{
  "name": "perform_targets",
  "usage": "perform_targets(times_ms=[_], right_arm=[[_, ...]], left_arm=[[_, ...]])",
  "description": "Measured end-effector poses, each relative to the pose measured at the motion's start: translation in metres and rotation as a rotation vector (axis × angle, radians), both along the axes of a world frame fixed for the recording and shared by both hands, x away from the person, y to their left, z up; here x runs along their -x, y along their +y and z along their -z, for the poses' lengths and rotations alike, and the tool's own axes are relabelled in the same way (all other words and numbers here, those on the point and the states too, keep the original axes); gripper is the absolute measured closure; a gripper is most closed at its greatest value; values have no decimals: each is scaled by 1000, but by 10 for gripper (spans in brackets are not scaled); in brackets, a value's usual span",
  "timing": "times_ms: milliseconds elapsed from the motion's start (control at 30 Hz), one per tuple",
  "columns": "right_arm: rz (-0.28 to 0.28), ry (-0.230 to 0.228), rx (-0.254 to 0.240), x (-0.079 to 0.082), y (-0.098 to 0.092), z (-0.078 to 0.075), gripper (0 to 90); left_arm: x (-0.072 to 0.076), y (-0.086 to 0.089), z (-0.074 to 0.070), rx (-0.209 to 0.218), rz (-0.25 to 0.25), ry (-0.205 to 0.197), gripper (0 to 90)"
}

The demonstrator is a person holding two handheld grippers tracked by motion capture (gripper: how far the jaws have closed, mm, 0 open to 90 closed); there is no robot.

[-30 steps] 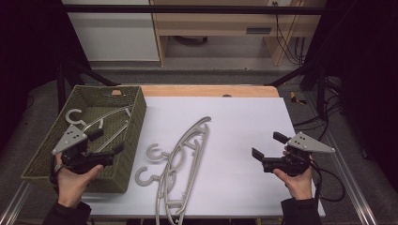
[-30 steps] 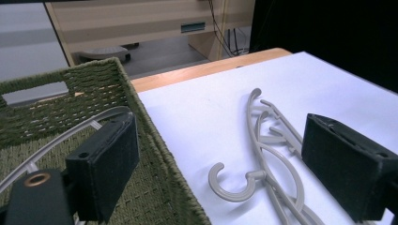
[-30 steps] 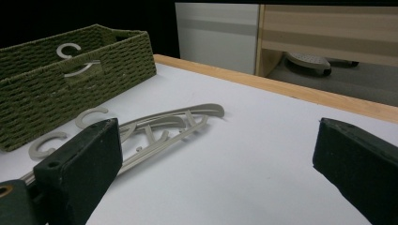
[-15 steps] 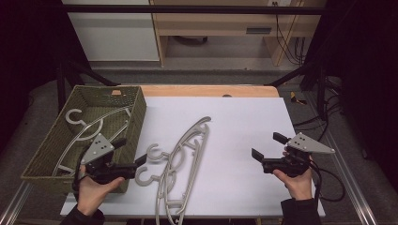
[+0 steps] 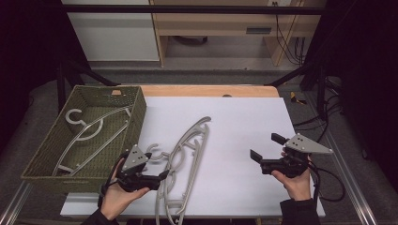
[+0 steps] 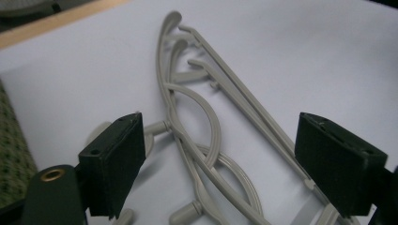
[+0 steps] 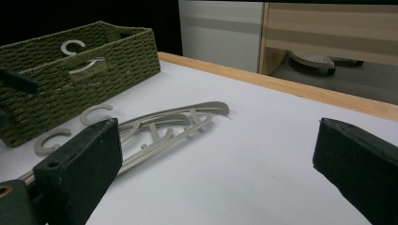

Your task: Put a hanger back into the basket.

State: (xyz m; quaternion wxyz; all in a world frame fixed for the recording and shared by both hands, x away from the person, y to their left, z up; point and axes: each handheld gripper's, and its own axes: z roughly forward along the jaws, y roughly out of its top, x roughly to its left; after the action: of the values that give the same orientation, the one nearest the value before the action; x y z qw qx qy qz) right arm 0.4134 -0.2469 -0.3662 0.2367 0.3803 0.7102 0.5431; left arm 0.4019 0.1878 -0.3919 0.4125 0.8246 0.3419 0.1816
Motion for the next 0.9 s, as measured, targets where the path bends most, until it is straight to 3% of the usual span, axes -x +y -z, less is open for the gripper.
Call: perform_targets(times_ms=[67, 267, 333, 567, 900], right_arm=[[3, 4, 2, -1, 1, 0, 21], [-2, 8, 6, -2, 3, 2, 21], [-2, 6, 5, -2, 4, 2, 21], [-6, 7, 9, -1, 3, 1, 21], [-8, 6, 3, -1, 3, 1, 21]], left_arm=[[-4, -7, 11, -43, 8, 33, 212], [-12, -13, 30, -82, -4, 100, 293], [-17, -15, 40, -105, -5, 130, 383], [-22, -21, 53, -128, -3, 172, 505], [-26, -27, 64, -156, -48, 200, 533]])
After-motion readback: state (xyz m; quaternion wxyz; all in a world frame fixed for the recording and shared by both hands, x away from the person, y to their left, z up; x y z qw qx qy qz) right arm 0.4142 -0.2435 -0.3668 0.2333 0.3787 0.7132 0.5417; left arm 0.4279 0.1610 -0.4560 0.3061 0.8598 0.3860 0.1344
